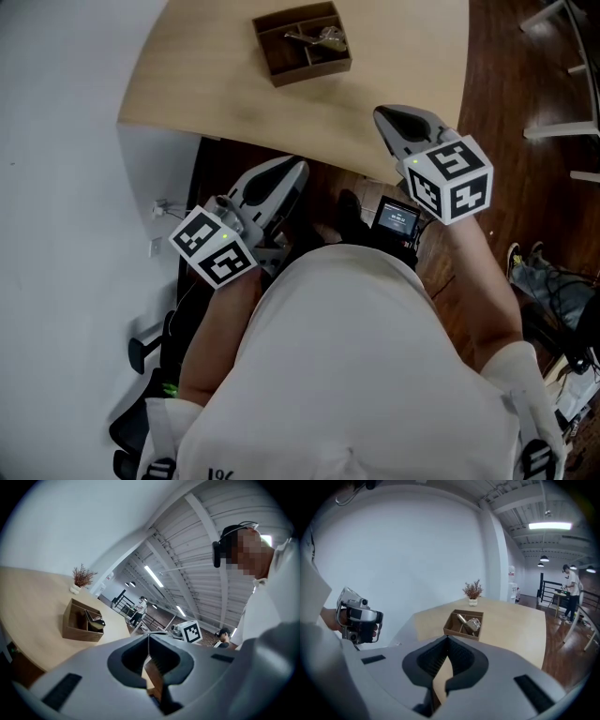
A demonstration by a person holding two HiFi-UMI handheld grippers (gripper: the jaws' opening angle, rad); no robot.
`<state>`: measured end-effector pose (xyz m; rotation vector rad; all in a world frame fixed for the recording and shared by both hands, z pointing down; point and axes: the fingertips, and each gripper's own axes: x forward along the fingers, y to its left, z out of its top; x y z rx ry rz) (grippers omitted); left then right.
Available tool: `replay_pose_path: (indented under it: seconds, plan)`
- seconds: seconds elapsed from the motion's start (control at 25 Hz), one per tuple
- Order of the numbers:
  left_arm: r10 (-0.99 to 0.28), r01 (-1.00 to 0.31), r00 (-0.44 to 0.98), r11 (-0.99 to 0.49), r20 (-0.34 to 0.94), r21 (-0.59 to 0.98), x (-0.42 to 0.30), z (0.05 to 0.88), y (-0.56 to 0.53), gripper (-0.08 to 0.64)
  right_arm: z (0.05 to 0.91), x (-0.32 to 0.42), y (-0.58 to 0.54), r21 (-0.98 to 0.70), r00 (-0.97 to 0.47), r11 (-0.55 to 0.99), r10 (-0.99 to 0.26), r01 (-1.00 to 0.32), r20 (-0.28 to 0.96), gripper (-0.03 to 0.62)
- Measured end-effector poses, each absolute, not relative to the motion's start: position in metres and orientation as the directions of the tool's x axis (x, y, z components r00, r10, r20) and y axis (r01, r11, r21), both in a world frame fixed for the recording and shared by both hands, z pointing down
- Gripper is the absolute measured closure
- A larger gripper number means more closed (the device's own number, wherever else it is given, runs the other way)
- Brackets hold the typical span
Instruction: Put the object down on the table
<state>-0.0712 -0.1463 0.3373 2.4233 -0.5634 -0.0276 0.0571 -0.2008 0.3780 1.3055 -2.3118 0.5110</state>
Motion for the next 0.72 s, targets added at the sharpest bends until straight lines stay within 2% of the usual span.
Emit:
replay_pose_path:
  seconds: [0.44, 0.72]
  plan:
    - [-0.383, -0.366, 0.918, -0.711, 0.106, 0.600, -0.077, 0.338, -0.142, 0.560, 0.365, 0.070, -0.188, -0.172, -0.452, 0.426, -0.743, -0.888, 0.494, 0.591]
    - [-0.371, -0.351, 0.923, -0.710, 0.098, 0.611, -0.083, 0.330, -0.133, 0.560, 0.341, 0.071, -0.173, -0.225, -0.457, 0.397, -0.783, -0.890, 0.423, 0.591]
